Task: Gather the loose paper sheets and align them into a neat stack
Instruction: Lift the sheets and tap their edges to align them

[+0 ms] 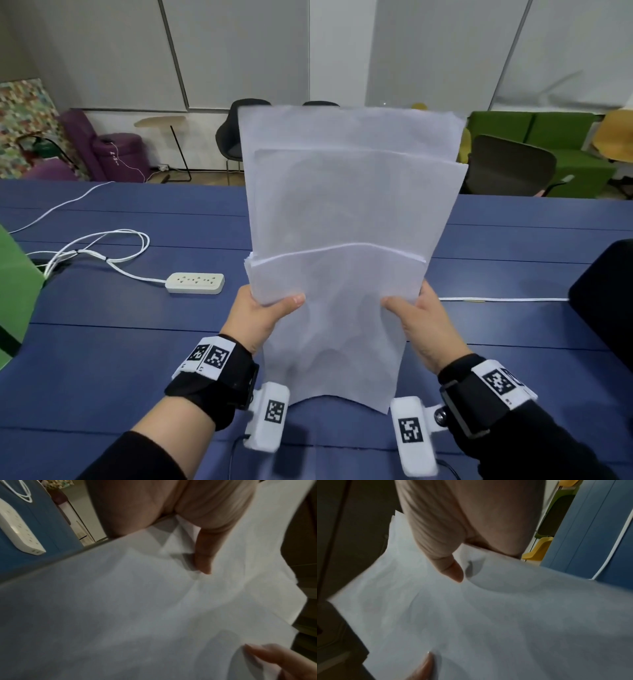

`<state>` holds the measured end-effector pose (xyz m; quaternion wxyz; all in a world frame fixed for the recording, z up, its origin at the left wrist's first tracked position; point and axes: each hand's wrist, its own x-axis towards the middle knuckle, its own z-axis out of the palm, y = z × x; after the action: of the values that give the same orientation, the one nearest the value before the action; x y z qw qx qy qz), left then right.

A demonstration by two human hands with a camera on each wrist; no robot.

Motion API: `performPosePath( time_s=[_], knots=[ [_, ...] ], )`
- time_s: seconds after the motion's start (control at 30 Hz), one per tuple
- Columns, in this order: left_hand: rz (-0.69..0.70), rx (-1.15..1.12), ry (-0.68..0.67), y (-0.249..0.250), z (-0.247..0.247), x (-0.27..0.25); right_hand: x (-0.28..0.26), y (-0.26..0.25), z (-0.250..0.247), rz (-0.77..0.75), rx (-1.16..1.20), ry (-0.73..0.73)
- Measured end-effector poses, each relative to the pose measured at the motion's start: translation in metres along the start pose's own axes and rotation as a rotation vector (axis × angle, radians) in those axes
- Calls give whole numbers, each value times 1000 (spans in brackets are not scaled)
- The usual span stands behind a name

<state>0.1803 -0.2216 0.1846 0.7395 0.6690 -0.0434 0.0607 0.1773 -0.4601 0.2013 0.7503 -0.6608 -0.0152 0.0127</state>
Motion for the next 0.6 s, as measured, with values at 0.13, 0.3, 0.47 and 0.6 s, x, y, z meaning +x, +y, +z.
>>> performPosePath(
  time_s=[0.13, 0.3, 0.47, 0.6],
  knots=[
    [29, -10, -13, 15, 0, 3, 0, -11, -5, -50, 13, -5],
    [-14, -11, -80, 13, -5, 5, 0, -12, -14, -64, 19, 2],
    [-8, 16, 13, 5, 4, 3, 4, -1, -6, -19, 15, 31],
    [36, 14, 29, 14, 6, 4, 3, -9, -7, -46, 31, 27]
  ],
)
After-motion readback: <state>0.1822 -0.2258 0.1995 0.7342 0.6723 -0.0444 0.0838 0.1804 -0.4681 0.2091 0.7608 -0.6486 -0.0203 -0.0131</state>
